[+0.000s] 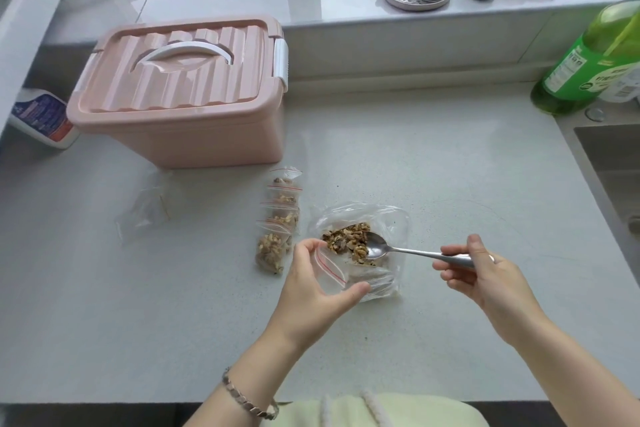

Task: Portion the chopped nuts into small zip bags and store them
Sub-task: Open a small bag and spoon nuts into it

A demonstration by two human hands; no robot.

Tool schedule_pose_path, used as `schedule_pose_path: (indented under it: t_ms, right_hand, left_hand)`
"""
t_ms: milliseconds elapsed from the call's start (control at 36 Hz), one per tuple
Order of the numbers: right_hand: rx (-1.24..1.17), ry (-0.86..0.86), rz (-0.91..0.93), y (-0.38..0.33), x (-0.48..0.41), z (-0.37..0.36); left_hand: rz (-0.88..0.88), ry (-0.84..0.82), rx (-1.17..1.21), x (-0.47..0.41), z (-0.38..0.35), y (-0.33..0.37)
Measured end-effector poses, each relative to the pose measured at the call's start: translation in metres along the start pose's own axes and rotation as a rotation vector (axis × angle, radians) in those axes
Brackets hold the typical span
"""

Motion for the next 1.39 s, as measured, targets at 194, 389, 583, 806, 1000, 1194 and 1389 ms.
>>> schedule_pose_path:
  t_ms: [194, 389, 583, 806, 1000, 1194, 1389]
  right_hand:
    - [0.047, 0.003, 0.068, -0.024, 0.008, 0.001]
    - [0.06, 0.033, 0.17, -0.054, 0.02, 0.002]
    - [0.14, 0.008, 0.259, -0.067, 0.03, -0.007]
    - [0.272, -0.085, 0.43, -0.061, 0.045, -0.028]
    - [0.658, -0.198, 1.001, -0.055, 0.06, -0.033]
    - [0.517, 0.0, 1.005, -0.06, 0.054, -0.018]
    - [0.518, 0.067, 0.746, -0.016, 0.01, -0.019]
  left_hand:
    - [-0.032, 0.051, -0.023, -0.009, -0.001, -0.003]
    - [-0.08, 0.115, -0.041, -0.023, -0.006, -0.006]
    - [-0.135, 0.094, -0.154, -0.024, -0.015, -0.001]
    - [-0.184, 0.086, -0.15, -0.02, -0.02, -0.006]
    - [-0.135, 0.128, -0.088, -0.019, -0.02, -0.016]
    - [-0.112, 0.18, -0.059, -0.017, -0.015, -0.023]
    - [-0.028, 0.162, -0.045, -0.012, -0.015, -0.028]
Point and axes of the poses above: each hand's wrist, its own x-axis away from the middle knuckle, its own z-axis out of the back of the hand, y = z × x, the point moved 1 cm from there along -x, towards the middle knuckle, and after that the axes turned 4 degrees about y, right-handed, at the moved point
